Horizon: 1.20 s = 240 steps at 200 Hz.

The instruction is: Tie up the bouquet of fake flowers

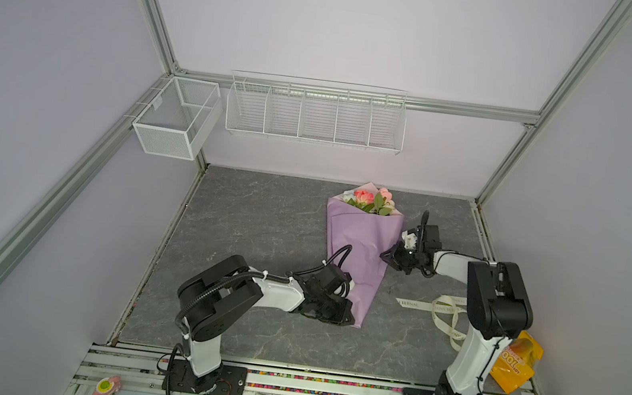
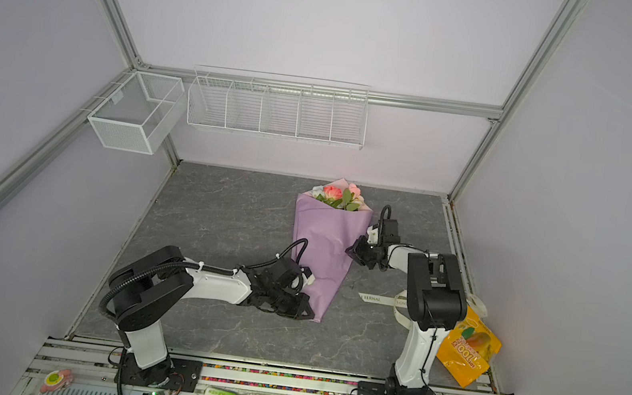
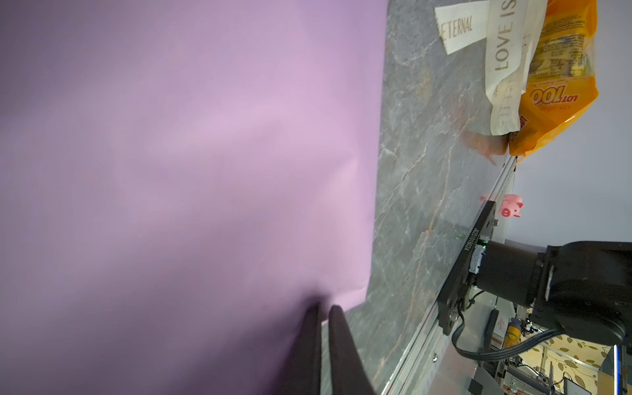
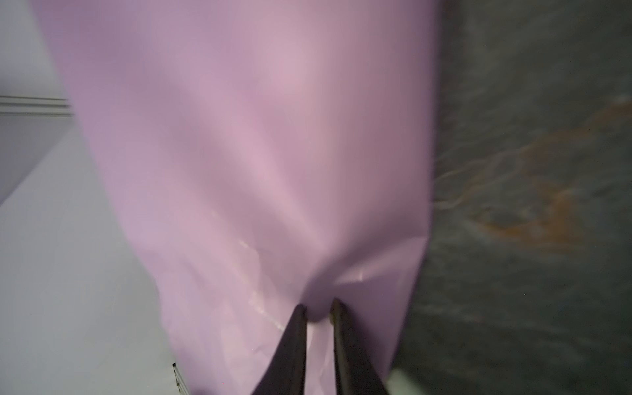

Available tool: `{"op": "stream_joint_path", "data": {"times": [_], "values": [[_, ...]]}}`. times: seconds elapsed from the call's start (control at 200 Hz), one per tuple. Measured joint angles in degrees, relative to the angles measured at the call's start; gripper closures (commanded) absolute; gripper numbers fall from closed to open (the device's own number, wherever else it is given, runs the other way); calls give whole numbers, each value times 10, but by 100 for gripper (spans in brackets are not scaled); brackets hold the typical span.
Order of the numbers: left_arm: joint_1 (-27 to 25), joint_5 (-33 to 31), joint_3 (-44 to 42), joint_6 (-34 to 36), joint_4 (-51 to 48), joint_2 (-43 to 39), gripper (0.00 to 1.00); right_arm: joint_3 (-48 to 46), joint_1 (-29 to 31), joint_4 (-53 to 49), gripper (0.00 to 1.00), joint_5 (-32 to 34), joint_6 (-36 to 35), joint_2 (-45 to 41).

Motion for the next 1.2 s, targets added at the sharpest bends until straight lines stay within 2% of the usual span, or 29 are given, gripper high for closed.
{"op": "stream_joint_path", "data": {"times": [0.41,0.765,1.035,1.2], "values": [[2,12,-12,0,29,5,92,129,-49,-57,73,-24,-52,54],[4,15,-17,0,38,5,94,268,-87,-75,73,-64,-49,178],[4,15,-38,-3,69,0,95,368,-95,-119,73,-38,-47,228],[4,15,-43,-5,78,-2,95,366,-95,-133,75,-36,-47,216]]}}
